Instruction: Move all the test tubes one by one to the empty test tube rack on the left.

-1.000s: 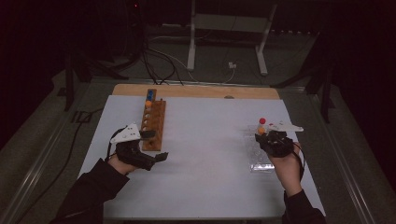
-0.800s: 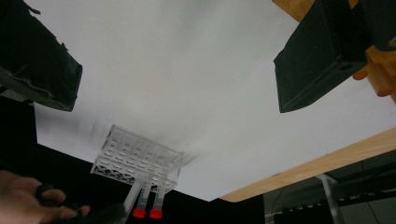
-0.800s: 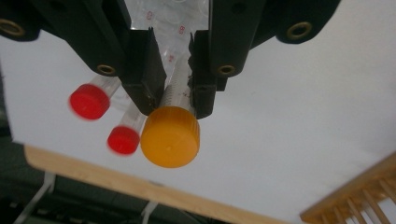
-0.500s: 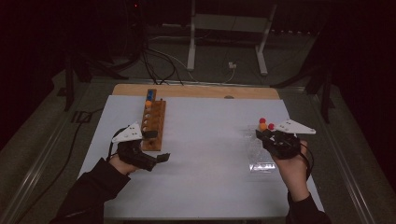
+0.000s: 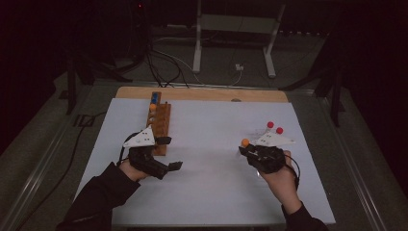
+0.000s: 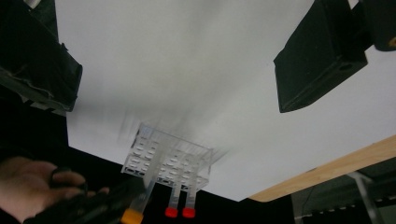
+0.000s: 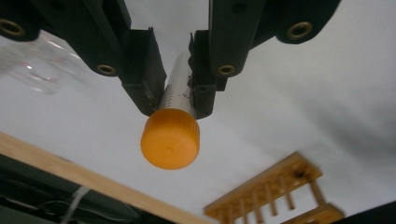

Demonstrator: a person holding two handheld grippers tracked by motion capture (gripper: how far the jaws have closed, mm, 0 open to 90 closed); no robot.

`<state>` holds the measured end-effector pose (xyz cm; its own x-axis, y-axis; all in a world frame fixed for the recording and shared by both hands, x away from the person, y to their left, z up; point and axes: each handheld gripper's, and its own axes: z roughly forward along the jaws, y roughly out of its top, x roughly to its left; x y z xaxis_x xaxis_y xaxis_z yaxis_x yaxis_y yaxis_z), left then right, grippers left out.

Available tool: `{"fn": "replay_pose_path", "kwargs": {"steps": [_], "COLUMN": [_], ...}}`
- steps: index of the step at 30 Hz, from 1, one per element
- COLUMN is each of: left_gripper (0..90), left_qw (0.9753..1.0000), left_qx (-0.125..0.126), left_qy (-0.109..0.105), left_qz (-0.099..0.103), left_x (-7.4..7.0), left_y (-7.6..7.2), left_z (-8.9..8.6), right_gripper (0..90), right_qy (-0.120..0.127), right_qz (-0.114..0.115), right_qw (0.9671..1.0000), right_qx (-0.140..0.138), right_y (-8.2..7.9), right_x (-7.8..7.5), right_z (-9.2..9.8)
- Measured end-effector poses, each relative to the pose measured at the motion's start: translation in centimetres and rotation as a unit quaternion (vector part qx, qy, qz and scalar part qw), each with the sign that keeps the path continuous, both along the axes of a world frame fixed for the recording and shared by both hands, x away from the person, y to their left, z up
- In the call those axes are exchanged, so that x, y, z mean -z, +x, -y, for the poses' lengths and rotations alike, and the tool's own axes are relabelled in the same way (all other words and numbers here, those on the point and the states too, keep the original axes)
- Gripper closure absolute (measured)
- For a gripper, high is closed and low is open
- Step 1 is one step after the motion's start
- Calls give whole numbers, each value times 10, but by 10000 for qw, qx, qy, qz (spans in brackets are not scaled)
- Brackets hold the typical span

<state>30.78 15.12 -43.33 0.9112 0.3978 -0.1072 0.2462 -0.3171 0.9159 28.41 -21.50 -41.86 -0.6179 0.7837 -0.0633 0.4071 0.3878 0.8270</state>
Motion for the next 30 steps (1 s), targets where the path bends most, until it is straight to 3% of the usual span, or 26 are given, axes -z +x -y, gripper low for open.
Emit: {"fn": "replay_pose_path", "kwargs": {"steps": [14, 25, 30], "left_gripper": [52, 176, 279], "left_qw": [9991, 9971, 9963], "left_qx": [423, 751, 852], "left_qy": [-17, -42, -78], "left_qz": [58, 100, 105], "left_x": [-4, -8, -8], "left_y": [-2, -1, 1], "left_z": [32, 58, 69], "right_gripper": [751, 751, 751], "right_qy": [-165, -133, -117], "right_qz": [-309, -374, -368], "right_qw": [9959, 9936, 9933], "right_qx": [-831, -1055, -1091], "right_y": [-11, -16, -18], "right_x": [20, 22, 21], "right_z": [-48, -60, -61]}}
